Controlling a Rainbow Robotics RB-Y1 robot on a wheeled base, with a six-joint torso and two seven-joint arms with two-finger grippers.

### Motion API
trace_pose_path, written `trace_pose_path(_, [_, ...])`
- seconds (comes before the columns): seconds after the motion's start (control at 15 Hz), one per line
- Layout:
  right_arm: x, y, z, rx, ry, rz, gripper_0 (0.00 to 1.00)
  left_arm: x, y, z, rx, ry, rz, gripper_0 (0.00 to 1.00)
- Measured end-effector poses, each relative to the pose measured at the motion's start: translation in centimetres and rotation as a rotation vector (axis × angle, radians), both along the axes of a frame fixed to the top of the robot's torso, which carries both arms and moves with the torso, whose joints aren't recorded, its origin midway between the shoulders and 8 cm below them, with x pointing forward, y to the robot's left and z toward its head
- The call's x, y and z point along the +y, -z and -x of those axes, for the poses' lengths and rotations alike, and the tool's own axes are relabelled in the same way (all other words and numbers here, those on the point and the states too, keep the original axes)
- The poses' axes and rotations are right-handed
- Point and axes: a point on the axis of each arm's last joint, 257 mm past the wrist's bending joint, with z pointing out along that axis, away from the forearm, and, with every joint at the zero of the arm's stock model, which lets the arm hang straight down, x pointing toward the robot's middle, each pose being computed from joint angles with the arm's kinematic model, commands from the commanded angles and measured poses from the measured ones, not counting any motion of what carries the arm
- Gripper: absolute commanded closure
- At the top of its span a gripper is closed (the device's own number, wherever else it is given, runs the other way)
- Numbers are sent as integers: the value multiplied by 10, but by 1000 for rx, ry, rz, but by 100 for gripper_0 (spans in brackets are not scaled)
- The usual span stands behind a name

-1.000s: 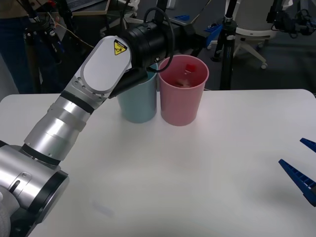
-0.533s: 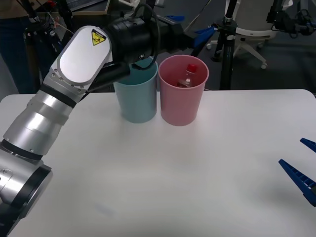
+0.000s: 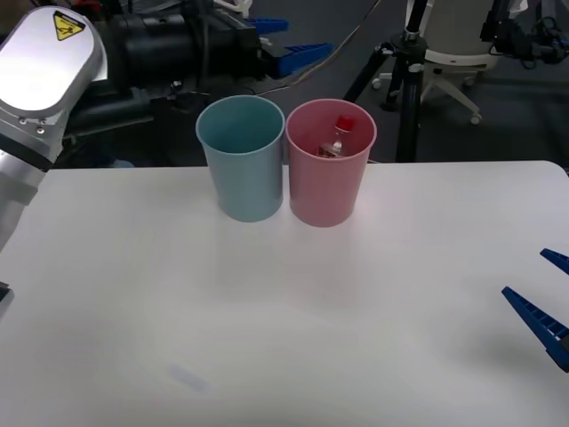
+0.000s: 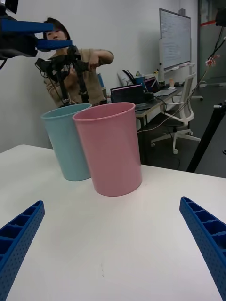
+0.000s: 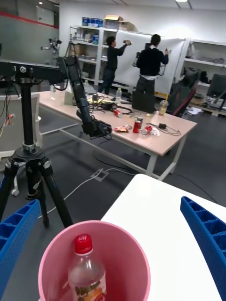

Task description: Grasp the object on the table and drop it into the matching bin: aluminum can to the light blue bin, PET bottle to the pink bin.

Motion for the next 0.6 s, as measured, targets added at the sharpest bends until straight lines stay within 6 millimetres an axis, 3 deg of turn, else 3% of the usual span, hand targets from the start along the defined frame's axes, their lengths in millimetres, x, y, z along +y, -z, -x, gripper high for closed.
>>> trace_pose_path(0.4, [0, 0, 0, 0, 0, 0, 0, 55, 2, 28, -38, 90, -11, 0])
trace_pose_path(0.6, [0, 0, 0, 0, 0, 0, 0, 88, 10, 32, -94, 79, -21, 0])
